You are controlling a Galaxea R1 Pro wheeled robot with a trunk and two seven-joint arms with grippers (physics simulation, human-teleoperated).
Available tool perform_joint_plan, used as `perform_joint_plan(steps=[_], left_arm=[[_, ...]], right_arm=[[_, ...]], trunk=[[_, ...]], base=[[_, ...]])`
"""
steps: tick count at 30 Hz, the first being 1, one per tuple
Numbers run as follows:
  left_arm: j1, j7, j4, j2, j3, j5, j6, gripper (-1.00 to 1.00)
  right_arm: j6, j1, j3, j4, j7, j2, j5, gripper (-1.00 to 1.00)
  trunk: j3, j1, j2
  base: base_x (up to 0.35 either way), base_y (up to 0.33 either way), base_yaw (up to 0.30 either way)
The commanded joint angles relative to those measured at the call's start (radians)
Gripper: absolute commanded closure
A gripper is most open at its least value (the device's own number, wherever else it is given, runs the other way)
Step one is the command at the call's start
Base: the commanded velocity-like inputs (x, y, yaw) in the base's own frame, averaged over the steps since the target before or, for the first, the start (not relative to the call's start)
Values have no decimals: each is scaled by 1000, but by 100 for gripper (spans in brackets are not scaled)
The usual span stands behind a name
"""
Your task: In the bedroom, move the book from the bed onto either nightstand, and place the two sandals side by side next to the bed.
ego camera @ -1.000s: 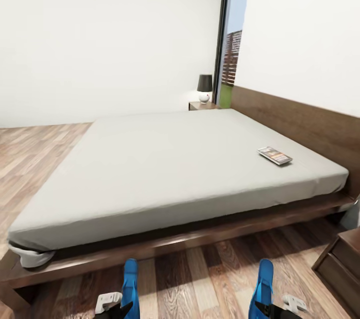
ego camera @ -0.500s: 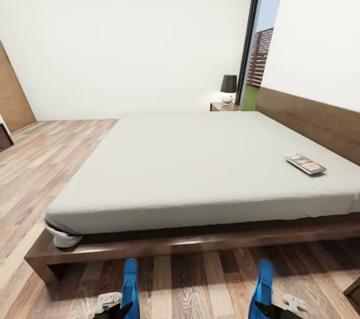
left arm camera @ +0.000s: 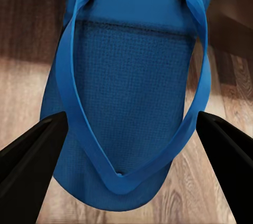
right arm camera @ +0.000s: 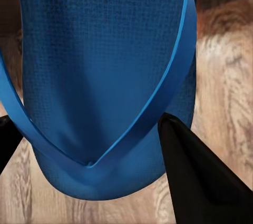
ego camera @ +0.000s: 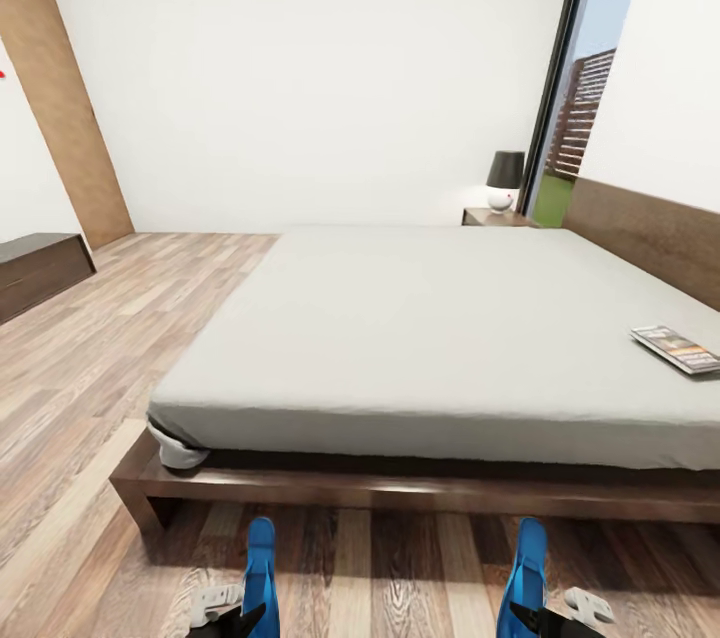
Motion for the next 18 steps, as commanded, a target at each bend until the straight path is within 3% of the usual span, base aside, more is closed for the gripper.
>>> perform_joint_plan(steps=[1,18], left_arm=[[-1,-5,2,0,3,3,-1,100],[-1,-5,2,0,3,3,-1,100]], right_arm=[[9,0,-6,-1,2,0,-5,100],[11,0,-9,-1,3,-3,-7,100]], trunk=[[-1,0,0],[-1,0,0]], base=[[0,0,81],[0,0,6]])
